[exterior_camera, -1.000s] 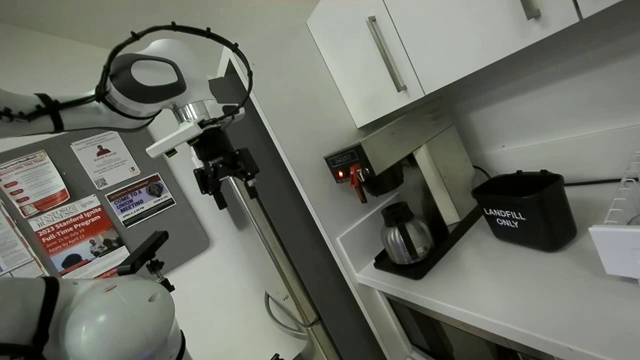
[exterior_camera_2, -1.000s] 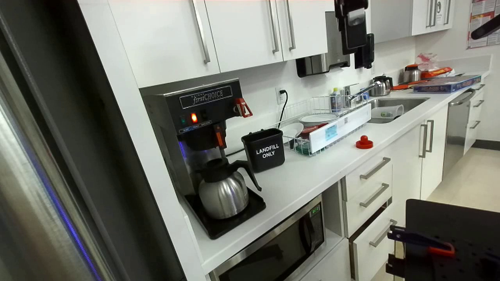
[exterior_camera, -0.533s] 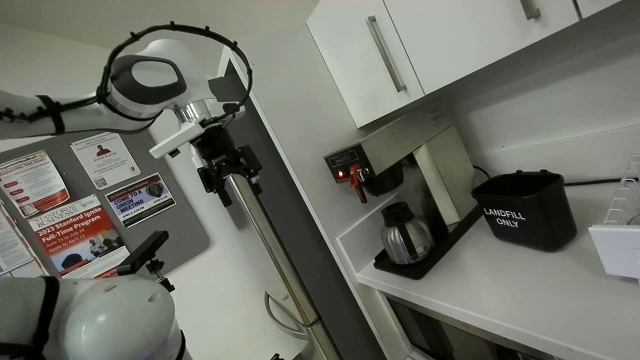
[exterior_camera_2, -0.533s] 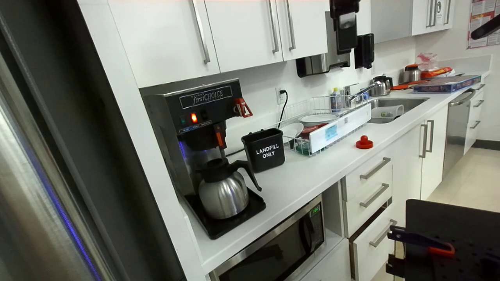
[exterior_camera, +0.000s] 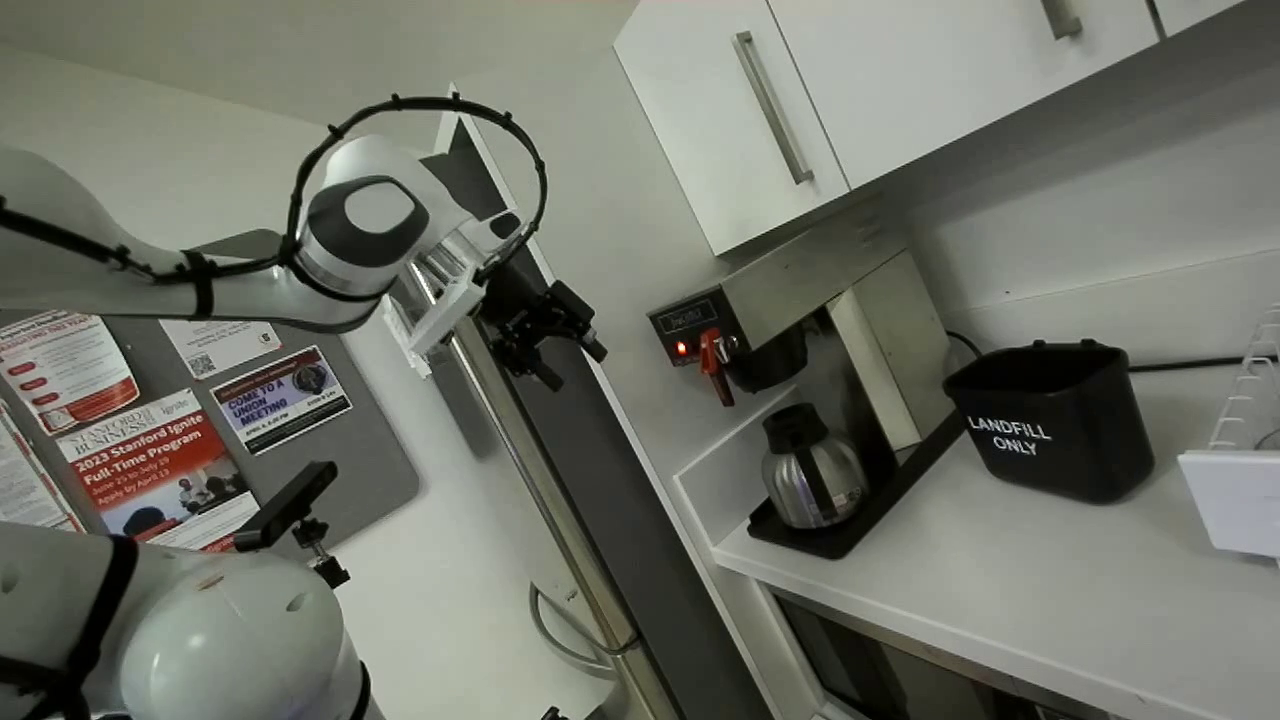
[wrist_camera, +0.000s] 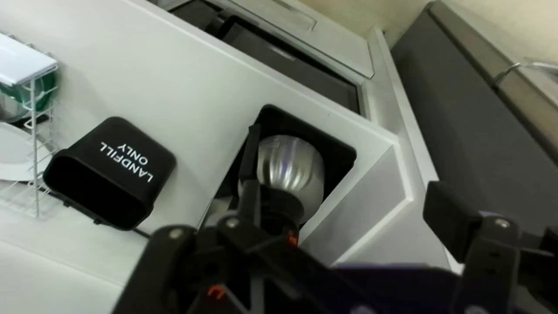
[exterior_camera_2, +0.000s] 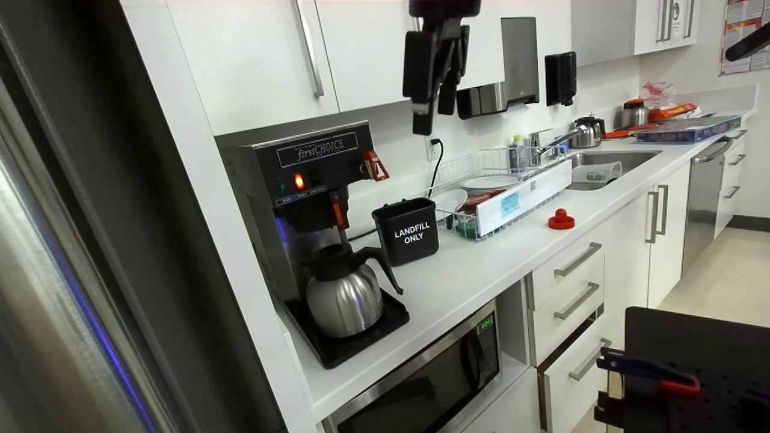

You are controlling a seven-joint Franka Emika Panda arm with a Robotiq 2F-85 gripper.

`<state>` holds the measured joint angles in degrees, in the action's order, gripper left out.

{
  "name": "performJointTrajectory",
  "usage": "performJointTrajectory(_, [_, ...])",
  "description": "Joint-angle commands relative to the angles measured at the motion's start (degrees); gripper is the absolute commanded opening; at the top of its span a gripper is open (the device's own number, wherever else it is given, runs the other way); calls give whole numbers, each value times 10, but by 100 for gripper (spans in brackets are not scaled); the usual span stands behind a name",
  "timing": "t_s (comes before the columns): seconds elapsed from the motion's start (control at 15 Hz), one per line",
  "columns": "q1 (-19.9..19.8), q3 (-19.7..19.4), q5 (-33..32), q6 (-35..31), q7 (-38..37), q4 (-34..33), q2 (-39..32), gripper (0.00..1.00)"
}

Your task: Turn off the switch on the coffee maker

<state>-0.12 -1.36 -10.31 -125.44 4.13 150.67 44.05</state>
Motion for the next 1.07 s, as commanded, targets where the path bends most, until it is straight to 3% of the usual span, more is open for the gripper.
performJointTrajectory(0.0, [-42,34,-32,-123,-73,0,-74,66])
performJointTrajectory(0.33, [-76,67,-30,-233,-161,-7,-139,25])
performJointTrajectory(0.47, [-76,71,-26,-230,-166,-2,-139,10])
performJointTrajectory(0.53, [-67,59,-22,-226,-145,3,-132,28])
performJointTrajectory(0.67, [-67,61,-22,-226,-150,3,-137,13])
performJointTrajectory(0.87, [-67,61,-22,-226,-151,2,-137,10])
performJointTrajectory(0.93, [-89,79,-31,-245,-199,-1,-146,3])
performJointTrajectory(1.0, [-101,91,-30,-258,-238,-6,-157,1])
